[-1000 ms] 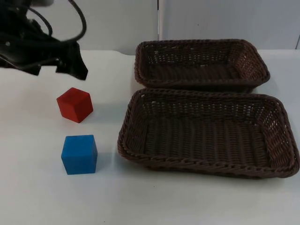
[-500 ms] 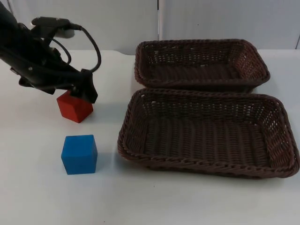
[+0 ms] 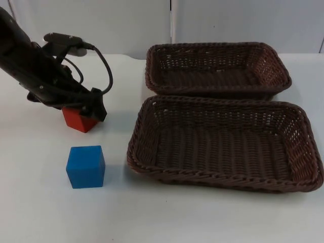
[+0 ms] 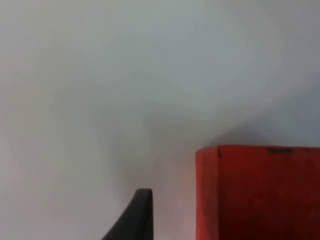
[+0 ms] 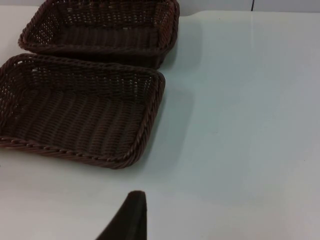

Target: Pick up one cube with the left hand and place it into the upper basket. Pick up one cube with the right hand and place it into the lower basket.

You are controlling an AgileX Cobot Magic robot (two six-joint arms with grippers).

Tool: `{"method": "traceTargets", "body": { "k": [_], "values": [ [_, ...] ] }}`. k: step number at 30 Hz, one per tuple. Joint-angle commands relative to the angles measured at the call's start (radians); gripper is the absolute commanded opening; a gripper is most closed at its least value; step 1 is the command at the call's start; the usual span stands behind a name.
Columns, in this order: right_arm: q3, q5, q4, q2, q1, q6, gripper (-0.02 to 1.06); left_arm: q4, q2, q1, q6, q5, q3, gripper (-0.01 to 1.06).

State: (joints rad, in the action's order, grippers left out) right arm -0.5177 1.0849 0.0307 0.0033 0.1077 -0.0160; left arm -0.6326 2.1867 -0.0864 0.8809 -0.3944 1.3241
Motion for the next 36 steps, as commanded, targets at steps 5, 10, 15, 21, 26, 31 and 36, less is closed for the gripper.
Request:
{"method": "traceTargets", "body": {
  "k": [5, 10, 15, 21, 26, 31, 36],
  "values": [
    [0.003, -0.007, -0.002, -0.003, -0.007, 0.000, 1.05, -0.013, 0.030, -0.004, 0.005, 0.005, 0.008, 1.05],
    [0.003, -0.007, -0.002, -0.003, -0.007, 0.000, 1.05, -0.015, 0.037, -0.004, 0.005, 0.003, 0.008, 1.05],
    [0.003, -0.007, -0.002, -0.003, -0.007, 0.000, 1.05, -0.015, 0.039, -0.004, 0.005, 0.003, 0.008, 1.05],
    [0.003, -0.007, -0.002, -0.003, -0.007, 0.000, 1.05, -0.015, 0.039, -0.004, 0.005, -0.010, 0.008, 0.80],
    [0.003, -0.007, -0.002, -0.003, -0.007, 0.000, 1.05, -0.015, 0.024, -0.004, 0.000, -0.063, 0.008, 0.21],
    [0.003, -0.007, -0.002, -0.003, -0.007, 0.000, 1.05, -0.015, -0.036, -0.004, -0.034, -0.139, 0.008, 0.00],
    [0.003, -0.007, -0.002, -0.003, -0.007, 0.000, 1.05, -0.015, -0.124, -0.004, -0.081, -0.182, 0.008, 0.00]
  ]
}}
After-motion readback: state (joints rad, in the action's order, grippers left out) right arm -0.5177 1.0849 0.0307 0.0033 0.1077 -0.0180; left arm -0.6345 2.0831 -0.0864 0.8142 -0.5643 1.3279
